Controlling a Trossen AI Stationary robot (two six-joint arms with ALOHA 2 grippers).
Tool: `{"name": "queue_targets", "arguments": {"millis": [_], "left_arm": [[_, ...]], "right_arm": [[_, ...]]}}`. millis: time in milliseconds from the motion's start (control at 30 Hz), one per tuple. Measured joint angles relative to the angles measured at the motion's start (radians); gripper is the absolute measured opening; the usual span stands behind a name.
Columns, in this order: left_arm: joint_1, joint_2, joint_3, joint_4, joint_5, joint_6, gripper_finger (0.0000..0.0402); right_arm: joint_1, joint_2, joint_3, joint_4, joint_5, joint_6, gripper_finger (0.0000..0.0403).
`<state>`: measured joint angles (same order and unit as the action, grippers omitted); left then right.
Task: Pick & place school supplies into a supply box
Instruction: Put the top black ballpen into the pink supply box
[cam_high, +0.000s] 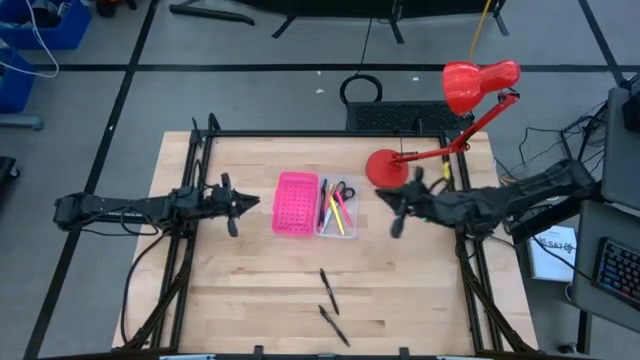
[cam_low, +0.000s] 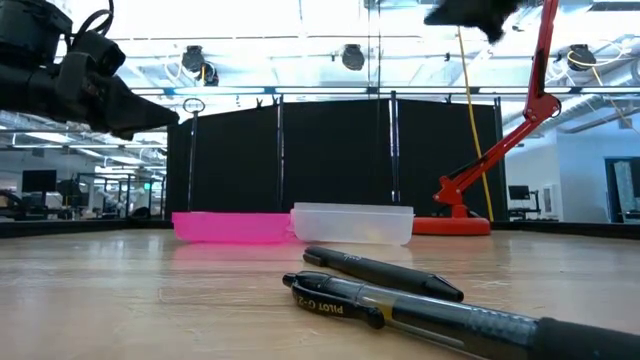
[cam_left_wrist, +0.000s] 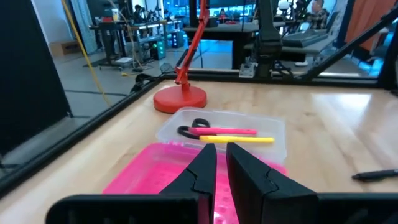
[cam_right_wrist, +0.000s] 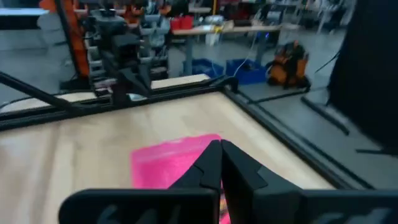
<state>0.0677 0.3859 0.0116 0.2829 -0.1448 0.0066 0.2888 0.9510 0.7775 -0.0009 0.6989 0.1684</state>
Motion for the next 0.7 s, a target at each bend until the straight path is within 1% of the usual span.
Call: {"name": "queue_targets", "arguments": {"millis": [67, 167, 233, 300, 367, 533, 633, 700], "left_arm": [[0.000, 0.000, 0.000, -0.005, -0.016, 0.025, 0.0047], [0.000, 0.000, 0.000, -0.017, -0.040, 0.065, 0.0047], [0.000, 0.000, 0.000, -0.018, -0.060, 0.078, 0.0047], [0.000, 0.000, 0.000, -0.019, -0.072, 0.074, 0.0047], [0.000, 0.000, 0.000, -0.019, -0.074, 0.080, 0.0047], [0.000, 0.000, 0.000, -0.019, -0.065, 0.089, 0.0047], [0.000, 0.000, 0.000, -0.029, 0.006, 0.060, 0.0047], [0.000, 0.000, 0.000, -0.045, 0.059, 0.047, 0.0047]], "right_arm": [[0.009, -0.087, -0.113, 0.050, 0.011, -0.025, 0.0000], [-0.002, -0.175, -0.250, 0.115, 0.001, -0.042, 0.0000], [-0.007, -0.220, -0.324, 0.161, -0.037, -0.073, 0.0000], [-0.004, -0.256, -0.396, 0.213, -0.098, -0.097, 0.0000], [-0.006, -0.284, -0.457, 0.269, -0.106, -0.110, 0.0000], [-0.006, -0.346, -0.520, 0.339, -0.108, -0.128, 0.0000], [-0.006, -0.346, -0.553, 0.411, -0.154, -0.142, 0.0000], [-0.005, -0.345, -0.574, 0.463, -0.153, -0.176, 0.0000]]}}
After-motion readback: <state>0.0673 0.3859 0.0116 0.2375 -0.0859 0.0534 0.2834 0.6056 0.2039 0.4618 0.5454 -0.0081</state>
